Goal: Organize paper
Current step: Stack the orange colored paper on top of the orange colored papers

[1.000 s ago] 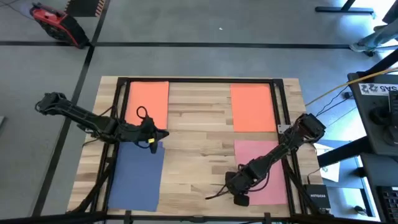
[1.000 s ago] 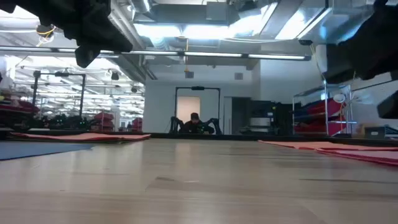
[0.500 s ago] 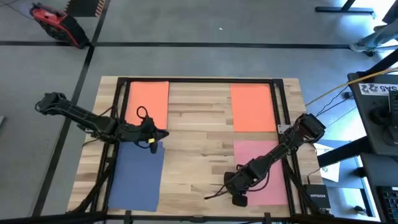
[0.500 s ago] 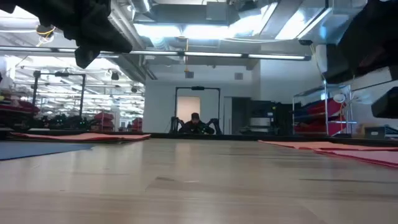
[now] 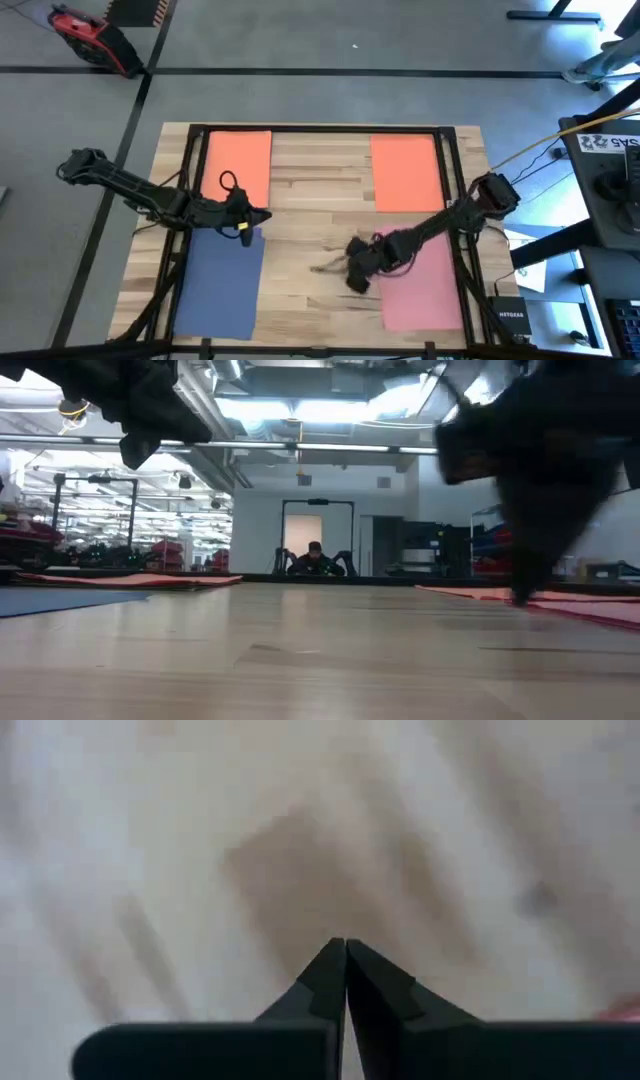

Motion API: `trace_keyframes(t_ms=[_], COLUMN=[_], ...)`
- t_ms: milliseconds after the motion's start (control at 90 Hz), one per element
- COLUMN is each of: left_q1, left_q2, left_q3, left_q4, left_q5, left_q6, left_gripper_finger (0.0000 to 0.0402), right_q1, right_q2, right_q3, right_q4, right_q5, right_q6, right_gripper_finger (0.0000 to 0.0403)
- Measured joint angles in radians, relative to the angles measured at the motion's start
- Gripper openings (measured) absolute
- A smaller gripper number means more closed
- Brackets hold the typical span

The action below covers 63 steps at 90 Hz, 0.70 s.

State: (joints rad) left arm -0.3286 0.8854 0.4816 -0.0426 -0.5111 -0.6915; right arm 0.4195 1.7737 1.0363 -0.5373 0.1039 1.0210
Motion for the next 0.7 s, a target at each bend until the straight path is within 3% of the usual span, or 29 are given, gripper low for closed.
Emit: trace_keyframes(t_ms=[311,556,700], left_q1=[0.000,0.000,0.000], left_q2=[-0.032,-0.063,-0.066], left_q3=[0.000,0.000,0.002], left_q4=[-0.008,-0.028,-0.201], left_q5=[0.003,0.068,0.123], left_q6=[0.023,0.095,0.121], left_gripper_finger=[0.0000,0.0000,0.0000], right_q1=[-0.204,-0.264,-0.279], right_q2=[-0.118,-0.157,-0.157], right_q3=[0.000,0.000,0.002], right_q4=[-0.250,0.159,0.259], right_q5=[0.043,-0.072,-0.083], right_q6=[0.001,-0.300,-0.346], right_gripper_finger=[0.0000,0.0000,0.0009])
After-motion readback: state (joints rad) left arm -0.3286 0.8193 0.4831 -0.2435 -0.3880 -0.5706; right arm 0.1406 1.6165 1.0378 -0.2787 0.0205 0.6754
